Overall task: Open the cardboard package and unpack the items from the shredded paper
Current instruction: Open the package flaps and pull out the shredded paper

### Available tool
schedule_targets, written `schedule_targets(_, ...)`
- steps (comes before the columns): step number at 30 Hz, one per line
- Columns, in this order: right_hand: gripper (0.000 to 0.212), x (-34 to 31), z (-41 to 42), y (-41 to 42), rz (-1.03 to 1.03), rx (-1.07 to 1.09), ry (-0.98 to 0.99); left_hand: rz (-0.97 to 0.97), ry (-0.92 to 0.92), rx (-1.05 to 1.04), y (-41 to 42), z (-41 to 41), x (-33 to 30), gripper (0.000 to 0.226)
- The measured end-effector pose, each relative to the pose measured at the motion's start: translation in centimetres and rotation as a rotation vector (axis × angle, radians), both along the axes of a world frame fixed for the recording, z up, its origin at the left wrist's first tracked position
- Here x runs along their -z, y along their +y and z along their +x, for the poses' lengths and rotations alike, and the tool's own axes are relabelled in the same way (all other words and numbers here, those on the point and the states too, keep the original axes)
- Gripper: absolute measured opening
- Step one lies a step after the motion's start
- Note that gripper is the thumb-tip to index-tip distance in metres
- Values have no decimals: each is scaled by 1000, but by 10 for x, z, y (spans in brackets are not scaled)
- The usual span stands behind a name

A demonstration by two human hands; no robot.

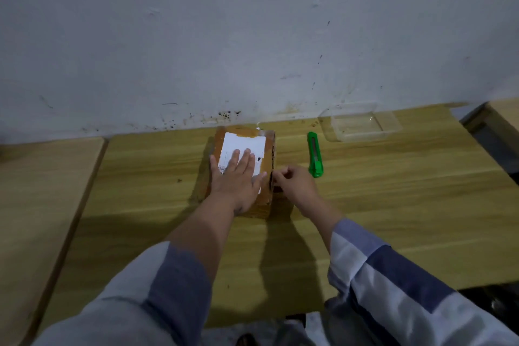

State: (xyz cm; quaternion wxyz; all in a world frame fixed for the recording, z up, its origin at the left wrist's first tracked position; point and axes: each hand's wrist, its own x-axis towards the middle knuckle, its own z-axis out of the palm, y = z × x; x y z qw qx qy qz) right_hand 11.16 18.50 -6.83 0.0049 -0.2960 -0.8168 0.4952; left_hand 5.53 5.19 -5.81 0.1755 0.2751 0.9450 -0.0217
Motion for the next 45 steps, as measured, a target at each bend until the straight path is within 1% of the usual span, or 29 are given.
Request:
schedule_targets(3,29,2,16,-30,-94,12,-9,49,7,-40,-16,12,0,58)
schedule_targets(5,32,2,21,-41,-112,4,-26,65,37,-57,-32,18,3,56)
schedule_targets(7,23,-2,19,-41,-21,21,-30,53,71,-67,-48,22,4,57)
schedule_targets(9,8,-8,11,-33,88,56,-31,50,103,-76,-59,24,5,61)
schedule_targets(10,10,-12,6,-28,126,57,-20,55,110,-78,-63,25,6,62)
schedule_targets(12,22,-17,-8,-19,216,11,30,69,102,-75,-65,26,8,62)
schedule_targets(15,39,-21,-27,-8,302,-146,50,68,93,-41,-69,24,9,62)
schedule_targets(17,43,-21,-33,-4,286,-239,12,58,105,2,-72,22,10,62)
schedule_targets(19,43,-18,-34,-1,229,-263,0,49,114,40,-75,18,10,62)
schedule_targets(22,44,-15,-24,2,130,-209,24,8,120,114,-79,5,8,60)
schedule_targets(25,48,-13,-3,3,102,-139,45,-51,127,176,-79,-9,4,58)
schedule_targets(27,50,-12,12,1,81,-79,51,-47,99,146,-78,-15,2,57)
schedule_targets(29,53,-10,24,-1,73,-33,27,-5,81,70,-78,-16,0,60)
schedule_targets(32,61,-10,37,-3,74,-35,-12,59,121,-25,-82,-11,-2,69)
schedule_targets(33,66,-11,40,-4,94,-56,-27,93,127,-54,-84,-8,-2,72)
schedule_targets(34,71,-13,43,-4,160,-93,-43,142,112,-91,-85,-4,-1,77)
schedule_targets(35,77,-16,44,-3,282,-143,-66,195,80,-132,-86,-1,0,82)
schedule_targets(37,84,-23,43,-2,612,-300,-102,292,-5,-209,-89,4,5,94)
schedule_targets(38,83,-26,41,-2,750,-412,-87,333,-40,-231,-92,5,8,98)
schedule_targets(39,78,-28,38,-2,836,-537,-67,366,-69,-246,-94,6,11,100)
schedule_targets(41,66,-29,32,-5,886,-751,-43,409,-105,-259,-98,6,15,104)
schedule_targets(42,60,-29,30,-5,885,-822,-47,421,-116,-260,-100,6,16,106)
schedule_targets(45,44,-29,30,-5,837,-900,-31,439,-149,-259,-103,3,17,114)
